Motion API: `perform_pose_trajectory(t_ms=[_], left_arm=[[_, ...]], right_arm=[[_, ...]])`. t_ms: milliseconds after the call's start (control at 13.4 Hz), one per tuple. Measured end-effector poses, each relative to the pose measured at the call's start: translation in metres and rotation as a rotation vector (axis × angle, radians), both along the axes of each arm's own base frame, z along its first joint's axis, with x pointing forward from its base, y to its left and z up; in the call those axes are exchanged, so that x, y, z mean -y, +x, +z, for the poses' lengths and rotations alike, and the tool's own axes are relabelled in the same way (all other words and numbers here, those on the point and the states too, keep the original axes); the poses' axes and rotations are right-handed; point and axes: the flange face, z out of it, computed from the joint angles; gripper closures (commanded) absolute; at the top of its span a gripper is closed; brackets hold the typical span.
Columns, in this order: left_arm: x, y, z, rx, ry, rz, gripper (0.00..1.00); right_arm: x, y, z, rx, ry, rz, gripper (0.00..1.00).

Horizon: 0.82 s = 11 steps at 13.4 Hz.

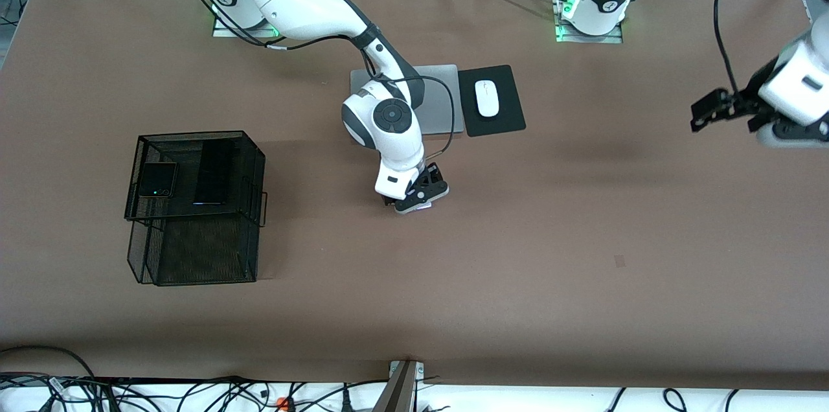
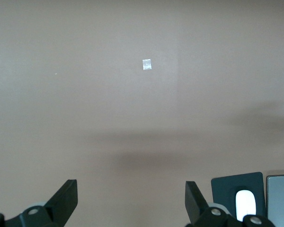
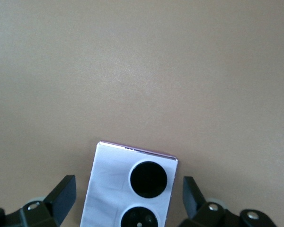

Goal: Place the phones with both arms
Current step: 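Grasp the white phone with the right gripper while the left gripper withdraws, then carry the white phone into the basket's back compartment and open the right gripper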

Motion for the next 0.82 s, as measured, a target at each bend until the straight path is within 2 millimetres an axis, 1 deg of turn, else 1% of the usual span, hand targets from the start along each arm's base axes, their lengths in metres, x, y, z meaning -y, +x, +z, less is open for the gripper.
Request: perform_pose_trajectory(t_ms=[149, 224, 522, 671, 746, 820], left_arm=[[0.002, -0.015, 0.009, 0.017, 0.001, -0.004, 0.0], [0.005, -0.017, 0.011, 0.024, 0.001, -0.01, 0.0], [0.009, -0.016, 0.005, 0.022, 0.001, -0.021, 0.0], [0.009, -0.015, 0.006, 0.025, 0.001, -0.021, 0.0], [0.009, -0.015, 0.006, 0.027, 0.001, -0.021, 0.0], [0.008, -0.015, 0.006, 0.027, 0.001, -0.021, 0.0]], right_arm=[[0.002, 0.003, -0.002, 0.004, 0.008, -0.021, 0.0], [0.003, 0.003, -0.005, -0.001, 0.011, -0.046, 0.0], [0.001, -0.002, -0.019, -0.012, 0.01, -0.072, 0.0], [0.002, -0.002, -0.023, -0.016, 0.007, -0.074, 0.03], [0.002, -0.002, -0.024, -0.017, 0.007, -0.078, 0.2], [0.002, -0.002, -0.025, -0.019, 0.007, -0.085, 0.5]])
